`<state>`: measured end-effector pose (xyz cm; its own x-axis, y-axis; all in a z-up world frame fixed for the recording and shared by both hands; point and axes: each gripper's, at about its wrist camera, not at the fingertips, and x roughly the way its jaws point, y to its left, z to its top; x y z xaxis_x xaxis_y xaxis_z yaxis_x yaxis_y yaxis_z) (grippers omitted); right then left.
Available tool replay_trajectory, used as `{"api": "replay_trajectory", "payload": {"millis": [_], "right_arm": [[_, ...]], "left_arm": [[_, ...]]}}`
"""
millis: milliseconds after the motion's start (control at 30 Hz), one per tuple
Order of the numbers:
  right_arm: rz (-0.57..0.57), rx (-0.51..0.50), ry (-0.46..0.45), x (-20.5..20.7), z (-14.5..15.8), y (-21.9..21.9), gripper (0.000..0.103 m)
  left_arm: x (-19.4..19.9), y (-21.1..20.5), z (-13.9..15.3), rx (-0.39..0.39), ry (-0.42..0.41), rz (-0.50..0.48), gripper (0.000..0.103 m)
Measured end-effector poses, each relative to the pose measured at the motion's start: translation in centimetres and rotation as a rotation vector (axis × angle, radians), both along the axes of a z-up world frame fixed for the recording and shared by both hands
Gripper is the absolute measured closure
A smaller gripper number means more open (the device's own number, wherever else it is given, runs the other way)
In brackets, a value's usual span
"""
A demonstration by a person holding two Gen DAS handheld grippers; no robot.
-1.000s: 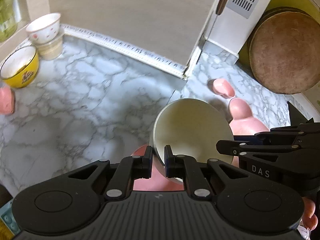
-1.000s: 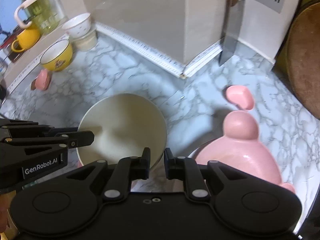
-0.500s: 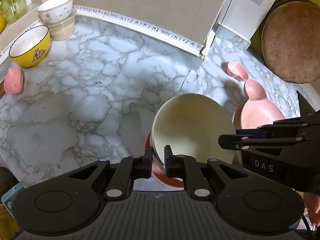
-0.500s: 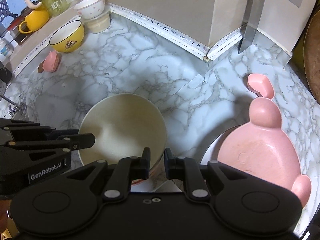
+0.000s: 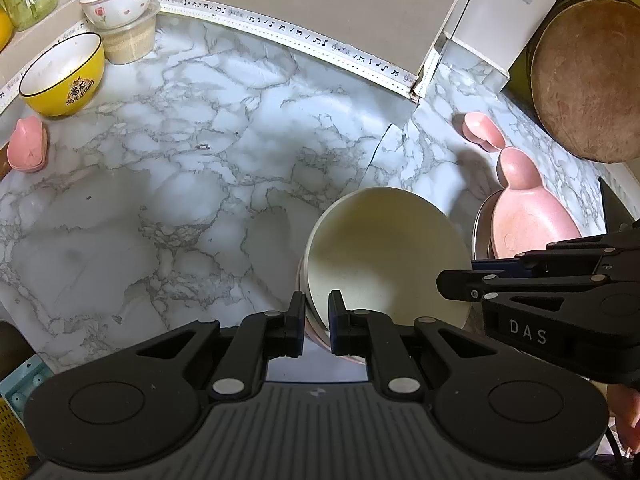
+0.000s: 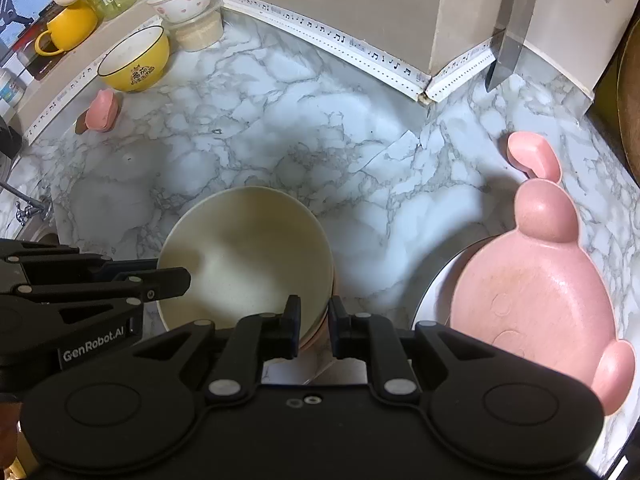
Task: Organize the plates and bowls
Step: 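Lift the cream bowl and carry it over the pink bowl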
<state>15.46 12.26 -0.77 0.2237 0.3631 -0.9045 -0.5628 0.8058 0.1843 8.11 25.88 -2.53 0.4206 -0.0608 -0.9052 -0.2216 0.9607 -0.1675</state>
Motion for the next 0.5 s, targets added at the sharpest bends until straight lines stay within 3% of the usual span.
{"api": "replay_trajectory", "payload": {"millis": [500], "right_arm": [[0.003, 0.033, -0.002, 0.22, 0.84, -0.9, 0.088]], "left_arm": [[-0.1, 0.16, 0.75, 0.028, -0.027, -0.019, 0.092]]}}
